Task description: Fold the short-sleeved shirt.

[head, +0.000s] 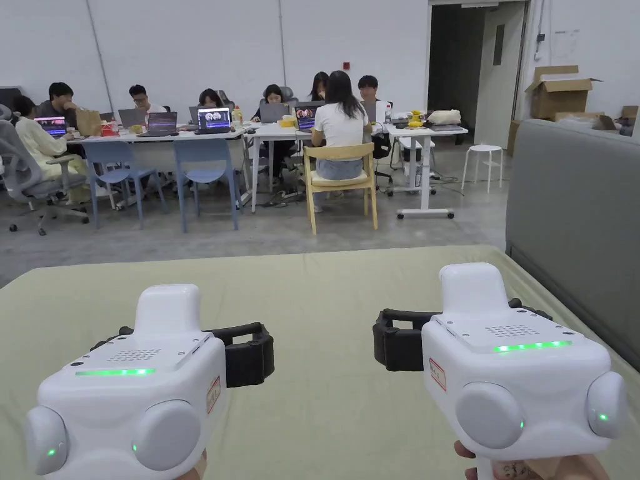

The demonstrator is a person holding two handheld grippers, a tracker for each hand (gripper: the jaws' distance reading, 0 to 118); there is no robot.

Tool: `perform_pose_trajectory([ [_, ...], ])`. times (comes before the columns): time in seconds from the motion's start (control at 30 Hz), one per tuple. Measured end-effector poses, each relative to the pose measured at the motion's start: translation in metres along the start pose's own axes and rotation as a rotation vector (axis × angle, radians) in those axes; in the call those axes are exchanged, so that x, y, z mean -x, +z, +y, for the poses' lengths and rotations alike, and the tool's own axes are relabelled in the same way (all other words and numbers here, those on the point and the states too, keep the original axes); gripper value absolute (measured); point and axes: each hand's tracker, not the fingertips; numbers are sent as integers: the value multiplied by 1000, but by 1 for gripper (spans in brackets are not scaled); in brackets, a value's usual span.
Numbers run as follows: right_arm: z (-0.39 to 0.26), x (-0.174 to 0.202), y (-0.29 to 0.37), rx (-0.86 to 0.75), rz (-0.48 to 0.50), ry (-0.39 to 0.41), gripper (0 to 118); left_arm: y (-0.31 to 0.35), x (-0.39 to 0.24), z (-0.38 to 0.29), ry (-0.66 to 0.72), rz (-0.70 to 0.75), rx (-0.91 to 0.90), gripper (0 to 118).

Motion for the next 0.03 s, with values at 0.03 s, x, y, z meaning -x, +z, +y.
perform_pose_trajectory([
  [0.03, 0, -1, 0, 0, 0, -1, 118, 0, 0, 0, -1, -1, 2, 118],
])
